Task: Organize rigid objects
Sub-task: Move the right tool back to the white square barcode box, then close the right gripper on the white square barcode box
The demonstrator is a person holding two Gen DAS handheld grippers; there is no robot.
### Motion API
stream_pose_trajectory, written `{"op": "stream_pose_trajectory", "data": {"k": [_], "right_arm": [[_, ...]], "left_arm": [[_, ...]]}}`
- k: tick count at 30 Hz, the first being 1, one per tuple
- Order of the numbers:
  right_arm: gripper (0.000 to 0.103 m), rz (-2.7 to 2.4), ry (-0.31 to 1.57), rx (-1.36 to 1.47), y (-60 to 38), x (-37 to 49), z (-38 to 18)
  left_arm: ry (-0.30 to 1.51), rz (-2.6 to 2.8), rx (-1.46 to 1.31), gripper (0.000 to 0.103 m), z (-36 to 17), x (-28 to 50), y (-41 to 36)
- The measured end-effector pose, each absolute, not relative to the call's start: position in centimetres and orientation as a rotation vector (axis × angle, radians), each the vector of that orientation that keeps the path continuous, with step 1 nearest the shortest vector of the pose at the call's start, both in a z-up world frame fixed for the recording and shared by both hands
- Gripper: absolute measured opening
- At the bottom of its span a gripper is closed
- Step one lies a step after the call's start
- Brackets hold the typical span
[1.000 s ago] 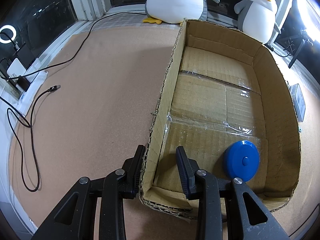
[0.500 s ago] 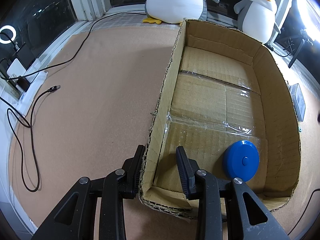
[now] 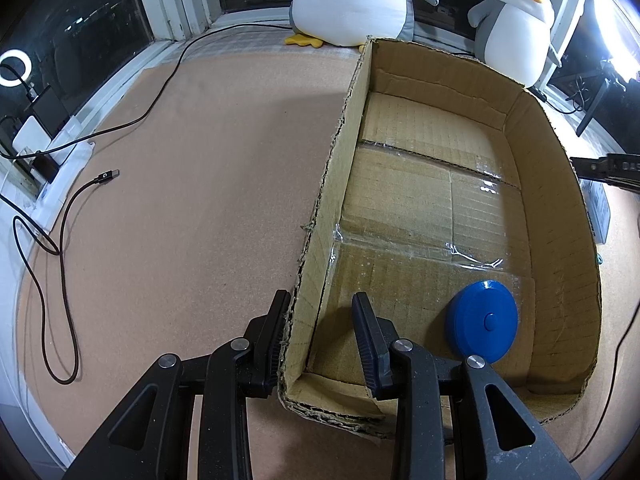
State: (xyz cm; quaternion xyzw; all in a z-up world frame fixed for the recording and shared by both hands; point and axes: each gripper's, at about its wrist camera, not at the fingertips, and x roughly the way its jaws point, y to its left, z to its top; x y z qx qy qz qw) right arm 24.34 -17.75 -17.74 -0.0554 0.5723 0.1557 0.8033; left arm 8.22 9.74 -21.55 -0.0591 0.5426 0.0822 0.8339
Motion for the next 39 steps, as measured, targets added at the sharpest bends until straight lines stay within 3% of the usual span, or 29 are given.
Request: {"op": "stream_pose_trajectory", "data": {"k": [9, 27, 28, 30, 31, 32, 39], "right_arm": [[0.017, 0.354, 1.237, -0.233, -20.2, 21.7, -18.7], [0.017, 0.346, 1.213, -0.014, -29.1, 16.2, -17.5], [0.02, 0.343, 1.198, 0.029, -29.9, 16.0, -17.0], [0.045, 0.309, 1.154, 0.097, -31.5, 15.3, -15.8], [0.064, 0.282, 1.125, 0.121, -32.4, 14.9, -15.3], [0.071, 0.26, 1.108, 0.133, -33.0, 14.8, -15.0], [0.076, 0.205, 1.177, 0.031, -34.1, 15.2, -17.1]], "left_arm": [[1.149, 0.176, -0.125, 0.034, -21.5, 8.2, 9.7], [1.15, 0.178, -0.112, 0.034, -21.6, 8.3, 9.2], [1.15, 0.177, -0.112, 0.034, -21.5, 8.2, 9.2], [1.149, 0.176, -0.116, 0.034, -21.6, 8.2, 9.3], [1.149, 0.176, -0.118, 0.034, -21.6, 8.1, 9.3], [1.148, 0.176, -0.118, 0.034, -21.6, 8.1, 9.3], [1.148, 0.178, -0.105, 0.034, -21.6, 8.2, 9.1]]}}
